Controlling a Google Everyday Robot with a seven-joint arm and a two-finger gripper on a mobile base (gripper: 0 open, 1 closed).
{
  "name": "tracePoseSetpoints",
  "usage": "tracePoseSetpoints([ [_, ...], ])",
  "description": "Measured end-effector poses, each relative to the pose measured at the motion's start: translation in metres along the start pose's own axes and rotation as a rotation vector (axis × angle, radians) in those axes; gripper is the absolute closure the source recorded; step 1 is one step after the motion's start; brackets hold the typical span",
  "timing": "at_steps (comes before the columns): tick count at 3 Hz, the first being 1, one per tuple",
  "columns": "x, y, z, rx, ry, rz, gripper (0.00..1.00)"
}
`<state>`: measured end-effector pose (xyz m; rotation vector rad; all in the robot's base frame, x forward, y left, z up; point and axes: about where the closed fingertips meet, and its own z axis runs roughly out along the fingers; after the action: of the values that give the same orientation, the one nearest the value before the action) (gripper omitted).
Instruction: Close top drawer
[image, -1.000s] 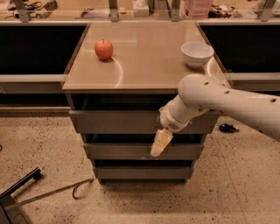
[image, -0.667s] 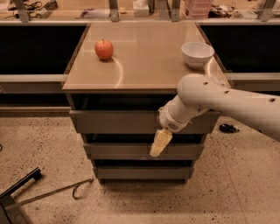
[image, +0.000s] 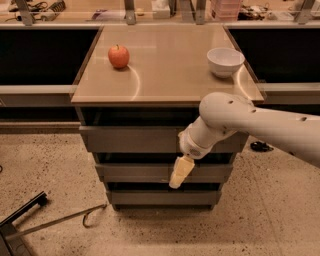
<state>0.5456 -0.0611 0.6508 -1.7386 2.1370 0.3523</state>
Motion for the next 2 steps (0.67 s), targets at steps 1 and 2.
tracePoseSetpoints([
  [1,0.002,-0.004,0.017,-0.027,0.011,0.007,0.0],
  [2,0.0,-0.017,0.023,-0.018,0.018,-0.001,0.0],
])
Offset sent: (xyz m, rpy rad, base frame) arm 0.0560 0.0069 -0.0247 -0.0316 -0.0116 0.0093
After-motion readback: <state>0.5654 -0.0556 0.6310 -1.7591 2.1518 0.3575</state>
